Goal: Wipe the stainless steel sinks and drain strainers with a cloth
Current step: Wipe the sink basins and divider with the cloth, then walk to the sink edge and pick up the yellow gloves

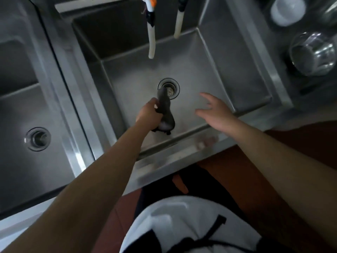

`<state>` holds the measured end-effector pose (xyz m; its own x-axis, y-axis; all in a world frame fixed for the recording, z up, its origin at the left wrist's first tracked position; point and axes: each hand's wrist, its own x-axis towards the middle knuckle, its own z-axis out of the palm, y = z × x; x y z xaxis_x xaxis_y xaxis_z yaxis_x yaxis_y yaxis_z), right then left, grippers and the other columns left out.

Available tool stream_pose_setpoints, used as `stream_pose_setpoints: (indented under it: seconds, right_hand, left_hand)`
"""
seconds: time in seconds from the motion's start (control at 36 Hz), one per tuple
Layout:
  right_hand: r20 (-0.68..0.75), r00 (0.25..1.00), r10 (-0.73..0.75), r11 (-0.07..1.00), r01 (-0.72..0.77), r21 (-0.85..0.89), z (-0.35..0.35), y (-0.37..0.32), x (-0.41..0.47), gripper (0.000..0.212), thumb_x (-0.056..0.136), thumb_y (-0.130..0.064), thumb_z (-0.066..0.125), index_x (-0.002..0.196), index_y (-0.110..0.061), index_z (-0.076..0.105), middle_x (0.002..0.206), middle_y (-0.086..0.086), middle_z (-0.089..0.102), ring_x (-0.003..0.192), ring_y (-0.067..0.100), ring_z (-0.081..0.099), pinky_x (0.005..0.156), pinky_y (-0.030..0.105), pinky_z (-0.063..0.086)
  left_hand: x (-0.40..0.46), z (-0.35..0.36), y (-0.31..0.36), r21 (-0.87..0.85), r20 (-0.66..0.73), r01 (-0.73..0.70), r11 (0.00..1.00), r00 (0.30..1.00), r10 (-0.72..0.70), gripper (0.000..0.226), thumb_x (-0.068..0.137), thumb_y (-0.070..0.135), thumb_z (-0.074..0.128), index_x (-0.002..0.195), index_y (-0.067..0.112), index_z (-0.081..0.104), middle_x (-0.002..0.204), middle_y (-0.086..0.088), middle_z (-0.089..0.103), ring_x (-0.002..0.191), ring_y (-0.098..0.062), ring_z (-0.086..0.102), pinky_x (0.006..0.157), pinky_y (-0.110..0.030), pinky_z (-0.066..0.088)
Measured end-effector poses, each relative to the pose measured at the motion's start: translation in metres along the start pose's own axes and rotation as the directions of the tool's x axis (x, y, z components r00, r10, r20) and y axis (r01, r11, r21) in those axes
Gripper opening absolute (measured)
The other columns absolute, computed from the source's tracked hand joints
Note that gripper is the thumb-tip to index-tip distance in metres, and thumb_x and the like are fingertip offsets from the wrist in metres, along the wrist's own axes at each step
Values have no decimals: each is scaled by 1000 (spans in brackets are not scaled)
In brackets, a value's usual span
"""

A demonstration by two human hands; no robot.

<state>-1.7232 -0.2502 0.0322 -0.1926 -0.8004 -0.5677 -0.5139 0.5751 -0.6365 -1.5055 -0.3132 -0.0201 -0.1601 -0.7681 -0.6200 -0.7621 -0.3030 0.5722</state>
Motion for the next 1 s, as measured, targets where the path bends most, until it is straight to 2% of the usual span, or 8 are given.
stream_pose_setpoints:
  seconds: [0.14,0.22,0.33,0.42,0.58,0.75,0.89,1.0]
  right_hand:
    - [-22,999,-33,963,38,267,-2,-22,-40,77,87,-21,71,152,-35,32,157,-4,34,140,17,37,103,32,37]
    - [60,986,-155,963,137,233,-14,-29,-59,91,82,-19,79,152,-42,25,162,-12,23,139,4,23,108,28,26]
    - [172,937,-303,940,263,218,-38,-42,-76,60,77,-8,82,120,-41,58,131,-17,57,129,-1,45,103,20,37]
    - [176,906,-385,911,342,231,-57,-50,-83,33,77,-5,80,104,-20,70,108,-3,70,110,8,63,97,29,49]
    - [94,851,-517,846,491,209,-83,-55,-97,20,78,-11,81,92,-24,74,88,-2,76,78,3,71,67,11,51]
    - [66,781,-621,781,608,142,-114,-37,-112,18,79,-10,80,95,-17,77,83,-4,74,78,3,67,73,18,53]
    - [174,726,-665,736,677,-13,-143,-16,-116,25,77,-15,82,102,-19,77,92,-6,67,88,9,64,86,29,52]
    - [193,725,-661,734,678,-28,-166,7,-116,23,77,-13,82,98,-22,77,92,-7,69,89,11,66,84,28,51]
  left_hand:
    - [-64,-37,30,64,126,-219,974,970,210,24,87,13,62,104,28,53,108,-6,69,91,-27,64,82,-40,56]
    - [-105,-55,41,209,178,-387,898,918,355,29,88,20,63,112,35,53,111,2,69,98,-27,64,89,-46,53]
    - [-154,-76,51,220,178,-505,835,862,474,36,93,17,61,112,44,50,112,9,66,101,-19,64,90,-44,55]
    - [-173,-85,58,177,155,-494,851,868,472,36,93,16,61,114,43,51,112,10,64,106,-14,62,89,-35,54]
    - [-184,-63,67,-10,27,-326,945,945,326,50,83,19,75,115,49,52,107,13,68,95,-4,65,78,-30,58]
    - [-202,8,78,-200,15,-316,928,946,325,59,79,17,80,125,42,53,105,17,73,99,-2,69,91,-32,56]
    - [-211,63,111,-314,-211,-414,855,908,362,65,76,20,84,130,40,55,123,13,67,121,-5,58,106,-32,41]
    - [-213,91,145,-447,-308,-466,764,882,357,42,78,0,78,114,17,65,101,5,75,97,-8,70,87,-23,53]
